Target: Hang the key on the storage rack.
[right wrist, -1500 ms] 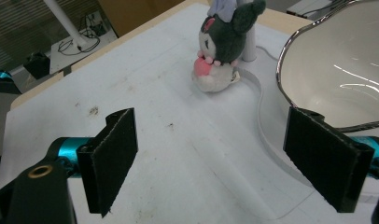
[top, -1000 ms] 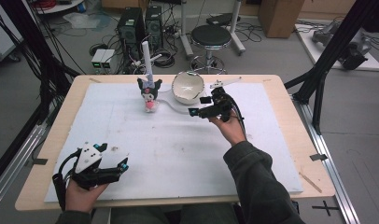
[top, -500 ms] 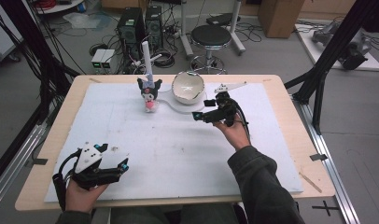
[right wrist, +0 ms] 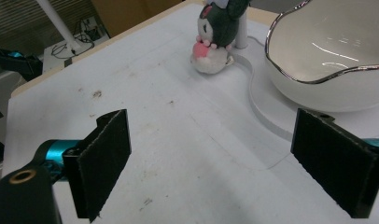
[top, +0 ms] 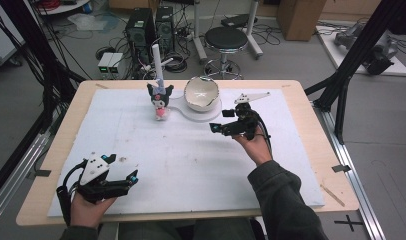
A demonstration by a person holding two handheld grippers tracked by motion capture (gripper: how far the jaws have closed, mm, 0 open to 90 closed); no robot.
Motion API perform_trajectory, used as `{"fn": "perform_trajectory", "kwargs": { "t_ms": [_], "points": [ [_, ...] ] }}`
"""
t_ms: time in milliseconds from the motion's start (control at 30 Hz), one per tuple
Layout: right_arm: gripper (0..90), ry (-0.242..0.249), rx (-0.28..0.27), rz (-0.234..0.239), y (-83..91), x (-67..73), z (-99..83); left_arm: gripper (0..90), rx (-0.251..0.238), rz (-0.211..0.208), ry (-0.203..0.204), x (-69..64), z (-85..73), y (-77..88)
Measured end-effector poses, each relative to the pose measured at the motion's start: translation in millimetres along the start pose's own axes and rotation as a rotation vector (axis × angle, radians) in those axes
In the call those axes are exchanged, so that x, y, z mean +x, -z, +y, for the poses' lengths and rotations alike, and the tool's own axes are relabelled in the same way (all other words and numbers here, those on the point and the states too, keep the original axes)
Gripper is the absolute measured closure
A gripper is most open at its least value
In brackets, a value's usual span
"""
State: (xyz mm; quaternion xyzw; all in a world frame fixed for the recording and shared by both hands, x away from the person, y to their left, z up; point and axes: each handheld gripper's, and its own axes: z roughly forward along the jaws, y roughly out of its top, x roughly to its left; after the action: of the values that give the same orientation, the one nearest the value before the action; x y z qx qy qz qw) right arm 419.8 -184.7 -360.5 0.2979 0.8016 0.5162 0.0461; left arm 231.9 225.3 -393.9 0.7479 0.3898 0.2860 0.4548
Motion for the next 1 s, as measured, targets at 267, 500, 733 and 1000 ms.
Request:
{"fn": "perform_trajectory", "kwargs": {
  "t_ms": [267,500,733,1000],
  "points": [
    [11.1,-0.004,0.001,-0.009,7.4,0.0,-6.4,15.4,0.004,0.0,0.001,0.2,0.0,-0.1],
    [11.1,-0.001,0.001,-0.015,13.1,0.9,-12.2,15.4,0.005,-0.003,0.002,-0.2,0.0,-0.6],
    [11.1,0.006,0.007,-0.019,16.5,2.0,-17.1,15.4,0.007,-0.004,0.009,-0.2,-0.1,-1.1],
    [11.1,0.014,0.008,-0.021,20.9,7.1,-20.2,15.4,0.007,-0.007,0.012,-0.5,0.4,-1.4]
  ]
}}
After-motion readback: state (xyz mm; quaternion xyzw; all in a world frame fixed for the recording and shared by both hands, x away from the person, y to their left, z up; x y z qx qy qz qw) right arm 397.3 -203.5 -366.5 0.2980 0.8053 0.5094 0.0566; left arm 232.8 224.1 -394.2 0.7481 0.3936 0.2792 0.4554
